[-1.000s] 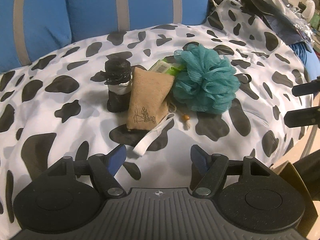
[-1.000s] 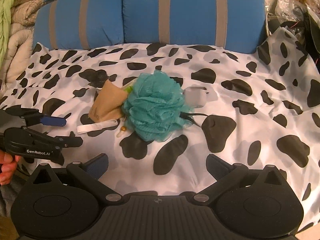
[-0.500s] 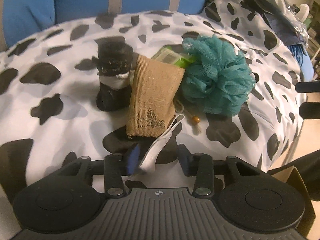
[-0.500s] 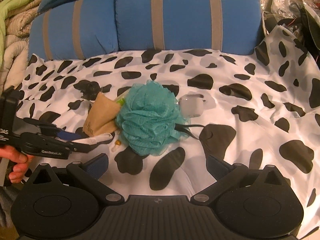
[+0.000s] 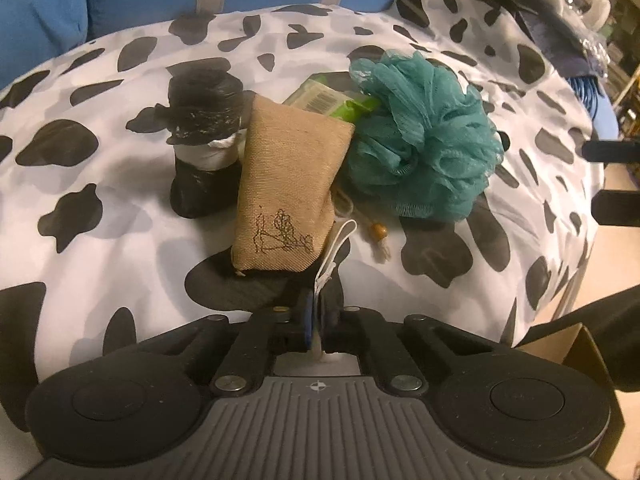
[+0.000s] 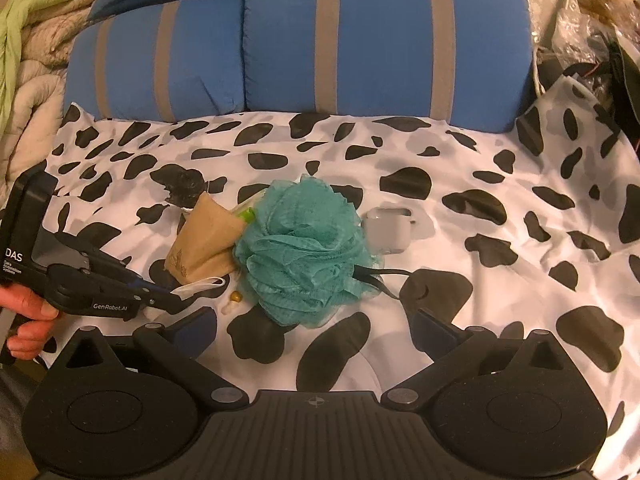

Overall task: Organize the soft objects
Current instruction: 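Grasp the white strap beside the burlap pouch with the left gripper, then grasp the teal mesh loofah with the right gripper while the left holds the white strap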

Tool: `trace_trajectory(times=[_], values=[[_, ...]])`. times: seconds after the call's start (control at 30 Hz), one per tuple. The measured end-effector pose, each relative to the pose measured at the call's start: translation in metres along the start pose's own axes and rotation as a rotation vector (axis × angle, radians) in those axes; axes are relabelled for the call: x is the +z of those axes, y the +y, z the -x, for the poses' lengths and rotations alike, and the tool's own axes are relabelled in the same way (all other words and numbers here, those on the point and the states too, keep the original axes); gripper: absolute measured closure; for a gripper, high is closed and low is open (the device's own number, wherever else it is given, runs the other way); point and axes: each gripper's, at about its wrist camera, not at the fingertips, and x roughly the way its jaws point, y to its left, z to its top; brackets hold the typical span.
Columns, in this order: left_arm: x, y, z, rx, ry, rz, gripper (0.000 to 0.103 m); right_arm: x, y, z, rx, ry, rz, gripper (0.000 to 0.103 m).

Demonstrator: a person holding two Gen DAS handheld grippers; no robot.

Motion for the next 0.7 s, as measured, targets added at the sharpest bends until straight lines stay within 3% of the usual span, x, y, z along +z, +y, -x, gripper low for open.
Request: trace_trajectory(times=[0.27,0.7], values=[[0.006,-0.016,0.028,0.043,-0.056,-0.021,0.1,0.001,-0.002,-0.001,-0.009,-0.037,0.006,0.0],[-0.001,-0.031,0.084,0.164,-0.167,0.08,0.1,0.011,0.001,-0.018,-0.007,-0.037,0.106,0.0]])
